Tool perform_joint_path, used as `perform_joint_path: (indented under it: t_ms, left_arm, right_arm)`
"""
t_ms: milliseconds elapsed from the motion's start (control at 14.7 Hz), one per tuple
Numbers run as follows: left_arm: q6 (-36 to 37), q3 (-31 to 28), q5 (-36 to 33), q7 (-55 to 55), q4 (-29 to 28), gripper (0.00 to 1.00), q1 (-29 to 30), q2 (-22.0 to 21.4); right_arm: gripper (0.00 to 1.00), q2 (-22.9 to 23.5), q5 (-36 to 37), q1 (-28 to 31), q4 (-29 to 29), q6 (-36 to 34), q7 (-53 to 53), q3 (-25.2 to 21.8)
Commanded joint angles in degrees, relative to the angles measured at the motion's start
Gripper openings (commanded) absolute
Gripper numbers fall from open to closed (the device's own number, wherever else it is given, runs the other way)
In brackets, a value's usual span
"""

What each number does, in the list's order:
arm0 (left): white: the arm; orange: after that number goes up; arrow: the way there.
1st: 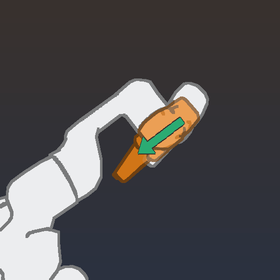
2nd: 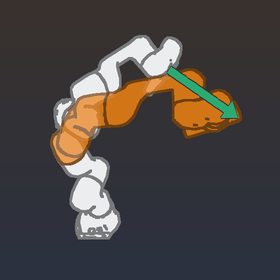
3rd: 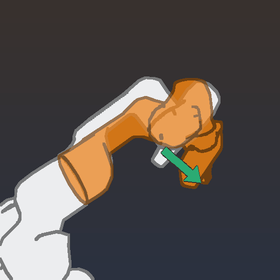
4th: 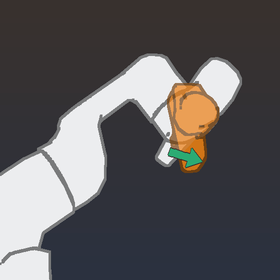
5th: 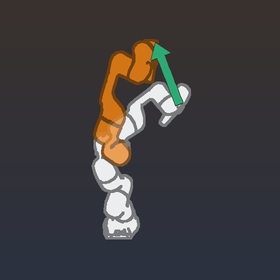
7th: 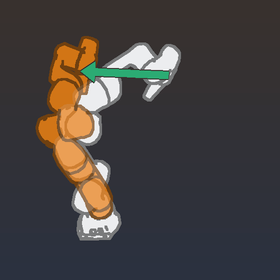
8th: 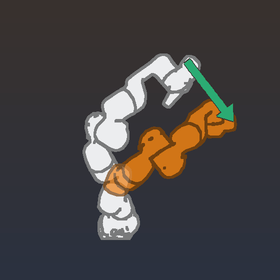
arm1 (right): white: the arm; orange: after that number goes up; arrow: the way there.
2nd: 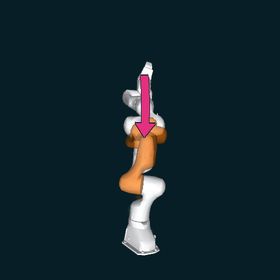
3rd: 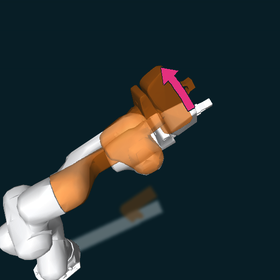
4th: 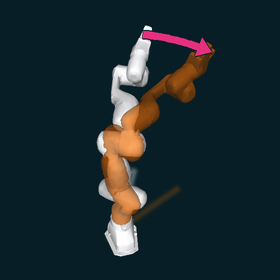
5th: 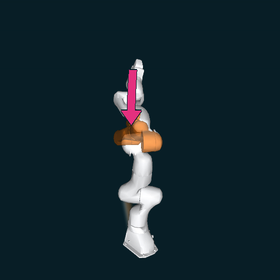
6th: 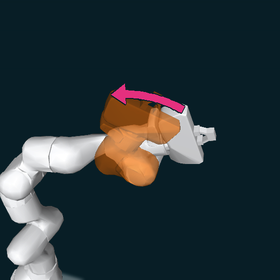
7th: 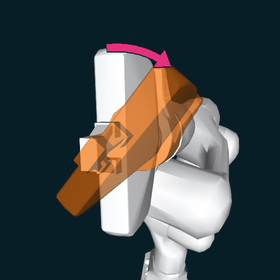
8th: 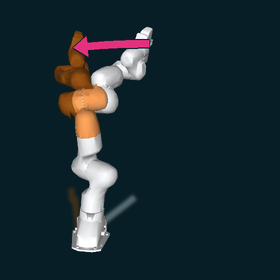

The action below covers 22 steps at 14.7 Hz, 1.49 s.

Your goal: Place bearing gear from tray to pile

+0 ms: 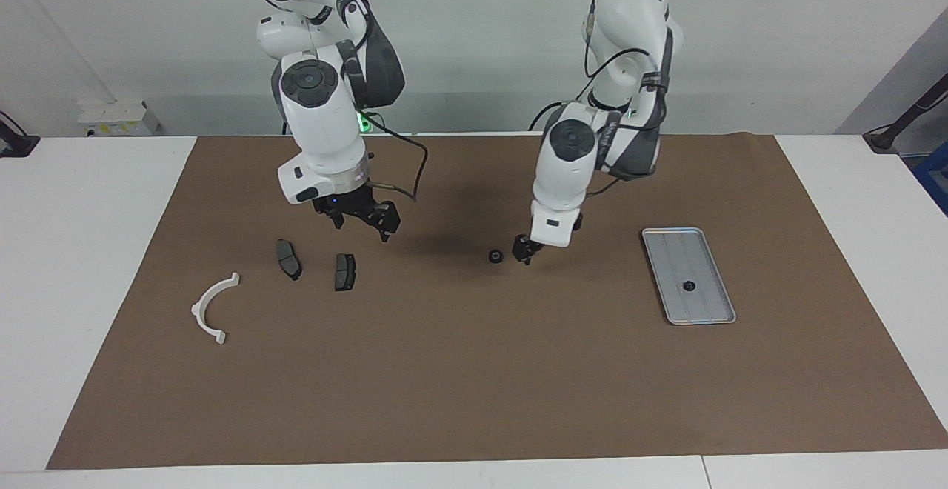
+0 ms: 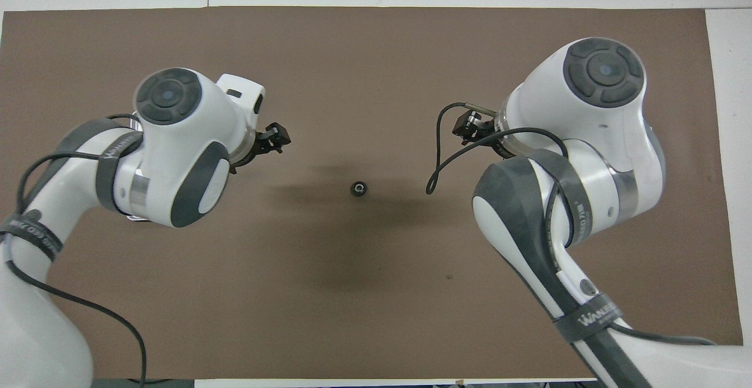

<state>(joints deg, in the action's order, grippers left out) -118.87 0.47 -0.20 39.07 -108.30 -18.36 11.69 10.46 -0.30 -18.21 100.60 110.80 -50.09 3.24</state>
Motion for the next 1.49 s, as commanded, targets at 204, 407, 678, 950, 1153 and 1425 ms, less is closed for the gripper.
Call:
perform_joint_path:
  t_ms: [204,407,678,950,1153,1425]
  left_arm:
    - [-4.43,0.76,-0.68,-23.05,-2.18,0.93,13.34,-0.18]
    - [-10.22,0.76,-0.68,-26.76,-2.18,0.81,16.68,2.71]
    - [-14.46,0.76,-0.68,-29.66,-2.09,0.69,18.7,6.58]
    - [-14.73,0.76,-0.68,-33.62,-2.18,0.6,19.77,7.73]
    - [-15.95,0.76,-0.24,-33.19,-4.19,0.59,20.21,7.47]
    - [-18.68,0.85,-0.06,-32.83,-7.8,0.58,20.21,6.77]
  right_arm:
    - [1.0,7.9,0.3,-7.97,-6.02,3.2,-17.84,0.19]
    - [1.0,11.59,0.21,-10.69,-9.1,3.37,-20.04,0.1]
    - [1.0,21.25,4.77,-14.39,-16.39,3.37,-27.24,0.1]
    - [1.0,25.39,4.87,-15.79,-17.99,6.96,-29.18,0.1]
    - [1.0,26.54,4.52,-15.98,-17.99,8.46,-29.36,0.19]
    - [1.0,26.28,3.81,-16.24,-17.29,9.87,-29.01,0.45]
